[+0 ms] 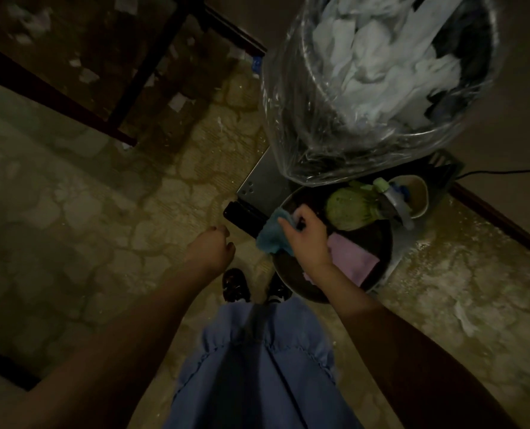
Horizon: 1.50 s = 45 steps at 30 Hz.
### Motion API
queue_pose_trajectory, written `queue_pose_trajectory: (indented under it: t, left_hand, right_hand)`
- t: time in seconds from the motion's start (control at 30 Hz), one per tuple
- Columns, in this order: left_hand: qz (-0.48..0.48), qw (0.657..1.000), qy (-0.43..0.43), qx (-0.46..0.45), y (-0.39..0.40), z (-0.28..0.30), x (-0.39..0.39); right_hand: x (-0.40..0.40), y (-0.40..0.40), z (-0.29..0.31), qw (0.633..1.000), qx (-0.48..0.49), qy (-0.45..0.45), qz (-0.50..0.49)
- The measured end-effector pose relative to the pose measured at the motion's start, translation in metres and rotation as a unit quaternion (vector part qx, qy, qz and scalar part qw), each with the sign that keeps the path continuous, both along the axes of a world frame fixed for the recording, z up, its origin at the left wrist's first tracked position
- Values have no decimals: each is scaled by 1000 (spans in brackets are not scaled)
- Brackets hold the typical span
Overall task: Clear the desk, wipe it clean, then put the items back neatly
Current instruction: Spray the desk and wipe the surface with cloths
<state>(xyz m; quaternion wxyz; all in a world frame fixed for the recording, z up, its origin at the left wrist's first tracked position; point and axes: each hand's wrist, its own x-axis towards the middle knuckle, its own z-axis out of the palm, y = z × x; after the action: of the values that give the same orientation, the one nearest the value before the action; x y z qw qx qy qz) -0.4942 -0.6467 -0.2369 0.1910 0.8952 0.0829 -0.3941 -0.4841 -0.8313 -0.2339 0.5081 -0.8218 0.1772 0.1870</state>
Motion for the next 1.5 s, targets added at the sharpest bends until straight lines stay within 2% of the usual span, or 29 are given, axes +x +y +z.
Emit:
queue_pose_trajectory:
  t: [0.17, 0.37, 0.5, 0.67, 1.07, 1.3, 1.5]
  left_hand:
    - [6, 1000, -22, 18, 15, 56, 3]
    - [42, 993, -110, 33, 54, 166, 25]
    - [98, 978, -182, 23, 108, 230, 31]
    - [143, 955, -253, 55, 216, 283, 39]
    - [205, 915, -322, 129, 479, 357, 51]
    - [225, 908, -323, 142, 600, 350, 85]
    - [209, 915, -291, 185, 715, 343, 162]
  right_hand:
    - [18, 21, 72, 997, 61, -35, 10]
    - [40, 59, 183, 985, 79, -116, 101]
    - [52, 102, 243, 973, 90, -125, 174]
    - [70, 193, 294, 953, 97, -160, 237]
    - [117, 466, 357, 922, 104, -257, 271]
    - [184, 597, 355, 905, 130, -272, 300]
    - [269, 708, 333, 907, 133, -259, 304]
